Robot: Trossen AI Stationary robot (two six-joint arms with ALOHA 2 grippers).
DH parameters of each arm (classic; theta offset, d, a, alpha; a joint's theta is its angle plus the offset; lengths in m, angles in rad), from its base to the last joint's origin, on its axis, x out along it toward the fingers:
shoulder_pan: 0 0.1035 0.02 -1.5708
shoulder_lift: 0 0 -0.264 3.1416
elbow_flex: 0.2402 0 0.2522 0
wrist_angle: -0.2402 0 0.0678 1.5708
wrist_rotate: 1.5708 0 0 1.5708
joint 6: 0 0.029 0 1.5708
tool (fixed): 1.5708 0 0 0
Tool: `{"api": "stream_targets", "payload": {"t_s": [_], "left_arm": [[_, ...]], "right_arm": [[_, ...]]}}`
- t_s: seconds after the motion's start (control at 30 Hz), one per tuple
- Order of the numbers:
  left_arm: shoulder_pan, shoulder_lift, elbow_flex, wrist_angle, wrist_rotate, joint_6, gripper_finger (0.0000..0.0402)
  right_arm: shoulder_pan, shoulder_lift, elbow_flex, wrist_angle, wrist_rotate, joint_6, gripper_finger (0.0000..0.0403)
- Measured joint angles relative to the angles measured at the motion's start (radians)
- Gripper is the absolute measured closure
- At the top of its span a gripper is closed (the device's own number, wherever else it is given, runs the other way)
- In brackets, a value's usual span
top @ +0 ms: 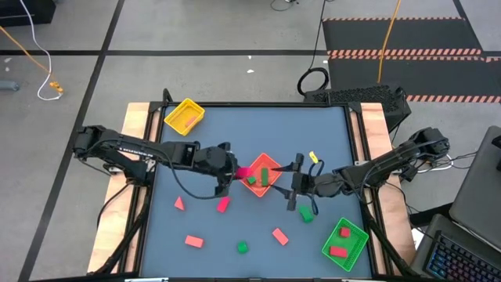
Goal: Sort & place blocks by color
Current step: Put the red block into the green bin
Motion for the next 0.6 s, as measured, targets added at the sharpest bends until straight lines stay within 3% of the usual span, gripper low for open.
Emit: {"api": "stream_targets", "payload": {"t_s": [0.27, 0.47, 0.6], "left_arm": [[0.0, 0.011, 0.0, 0.22, 0.001, 0.064, 0.0272], [0.0, 0.087, 0.0, 0.39, 0.059, 0.08, 0.0272], [0.0, 0.14, 0.0, 0.442, 0.063, 0.077, 0.0272]], "right_arm": [[-0.031, 0.039, 0.0, 0.145, -0.002, -0.001, 0.0109], [-0.034, 0.048, 0.0, 0.237, -0.105, -0.012, 0.0105], [-0.036, 0.048, 0.0, 0.248, -0.107, -0.012, 0.0109]]}}
